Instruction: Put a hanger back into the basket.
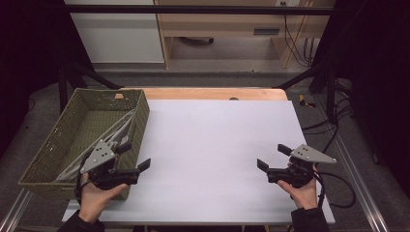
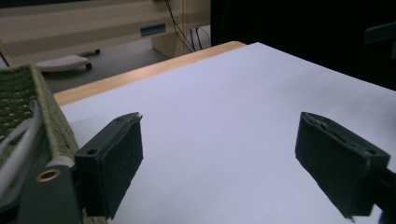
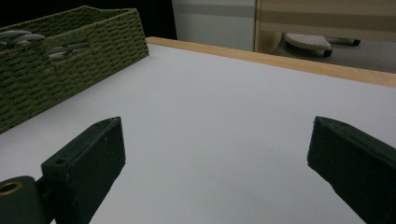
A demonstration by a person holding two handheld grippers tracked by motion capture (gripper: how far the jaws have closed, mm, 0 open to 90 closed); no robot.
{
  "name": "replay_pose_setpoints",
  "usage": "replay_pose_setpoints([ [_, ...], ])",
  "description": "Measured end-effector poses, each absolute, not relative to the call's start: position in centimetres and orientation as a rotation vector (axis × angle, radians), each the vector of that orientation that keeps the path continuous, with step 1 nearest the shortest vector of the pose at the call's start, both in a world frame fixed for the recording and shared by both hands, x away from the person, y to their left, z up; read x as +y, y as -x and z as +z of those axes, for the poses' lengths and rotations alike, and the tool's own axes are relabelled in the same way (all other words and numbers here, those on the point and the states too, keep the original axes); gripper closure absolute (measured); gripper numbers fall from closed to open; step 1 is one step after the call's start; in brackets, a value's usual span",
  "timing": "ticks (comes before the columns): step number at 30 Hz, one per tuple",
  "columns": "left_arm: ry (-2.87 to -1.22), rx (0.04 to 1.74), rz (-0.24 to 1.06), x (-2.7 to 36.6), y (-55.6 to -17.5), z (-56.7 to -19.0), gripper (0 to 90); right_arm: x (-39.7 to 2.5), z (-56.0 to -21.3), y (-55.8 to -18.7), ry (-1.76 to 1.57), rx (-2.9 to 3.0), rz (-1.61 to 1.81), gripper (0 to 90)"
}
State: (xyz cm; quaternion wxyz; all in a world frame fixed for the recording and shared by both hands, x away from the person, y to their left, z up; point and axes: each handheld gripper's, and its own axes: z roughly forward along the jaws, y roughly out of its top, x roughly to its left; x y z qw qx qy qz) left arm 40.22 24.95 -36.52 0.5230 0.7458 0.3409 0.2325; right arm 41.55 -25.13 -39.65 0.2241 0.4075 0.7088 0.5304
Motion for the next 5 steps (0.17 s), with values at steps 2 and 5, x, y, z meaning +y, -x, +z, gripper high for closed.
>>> replay_pose_setpoints([
  [2, -1.786, 0.822, 0.534, 24.83, -40.28, -36.99, 12.8, -25.27, -39.69, -41.49, -1.129, 1.952, 1.463, 4.4],
  [5, -1.792, 0.822, 0.523, 24.62, -40.30, -37.37, 10.8, -25.46, -39.73, -41.47, -1.129, 1.950, 1.466, 4.4],
])
